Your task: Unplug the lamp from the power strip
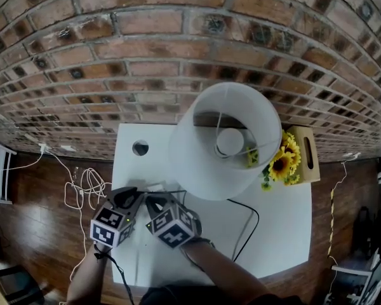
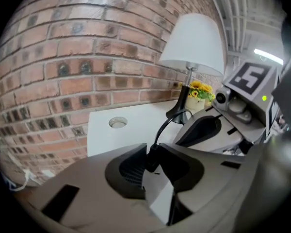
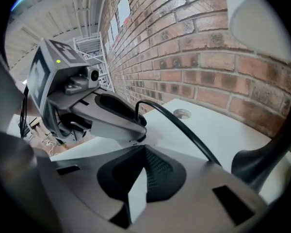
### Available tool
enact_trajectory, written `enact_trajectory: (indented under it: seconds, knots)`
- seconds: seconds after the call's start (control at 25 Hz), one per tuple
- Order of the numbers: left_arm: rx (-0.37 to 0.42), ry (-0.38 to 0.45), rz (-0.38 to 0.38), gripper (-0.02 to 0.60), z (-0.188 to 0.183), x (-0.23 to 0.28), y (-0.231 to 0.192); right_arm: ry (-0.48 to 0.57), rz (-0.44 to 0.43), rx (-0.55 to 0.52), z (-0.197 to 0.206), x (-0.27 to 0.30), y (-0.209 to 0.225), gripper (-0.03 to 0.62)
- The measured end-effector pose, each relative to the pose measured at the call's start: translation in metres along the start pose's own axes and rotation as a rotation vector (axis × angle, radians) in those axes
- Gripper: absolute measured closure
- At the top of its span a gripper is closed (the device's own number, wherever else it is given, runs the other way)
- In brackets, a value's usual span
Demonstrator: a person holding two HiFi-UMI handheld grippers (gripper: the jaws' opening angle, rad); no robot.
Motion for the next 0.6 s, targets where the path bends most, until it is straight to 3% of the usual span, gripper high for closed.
enact_trajectory:
  seconds: [0.08, 0.16, 0.36, 0.52, 0.6]
  knots:
    - [0.065, -0.031, 0.002, 0.487, 0.001, -0.002, 0.003, -0.002, -0.004, -0.003, -0.001, 0.000, -0.001, 0.592]
    - [0.080, -0.048, 0.009, 0.488, 0.001, -0.003, 0.004, -0.003, -0.003, -0.002, -0.001, -0.001, -0.001, 0.592]
    - [0.002, -0.028, -0.002, 0.488, 0.000, -0.002, 0.000, -0.001, -0.001, 0.026, -0.001, 0.000, 0.001, 0.592]
    - [0.125, 0.107, -0.038, 0.486, -0.052, -0.023, 0.002, 0.010, -0.005, 0.049, -0.002, 0.001, 0.003, 0.592]
    - [0.221, 0.093, -0.059, 0.486, -0.073, -0.027, 0.000, 0.007, -0.007, 0.064, 0.000, 0.001, 0.004, 0.594]
Point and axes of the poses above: the fingertips, and each gripper's own axes: x forward along the fingers, y to its right, z out of its underside, the point moved 6 cm from there along -x, backward along the fingers, and after that the axes turned 6 degrees about z, right-handed, at the moved point
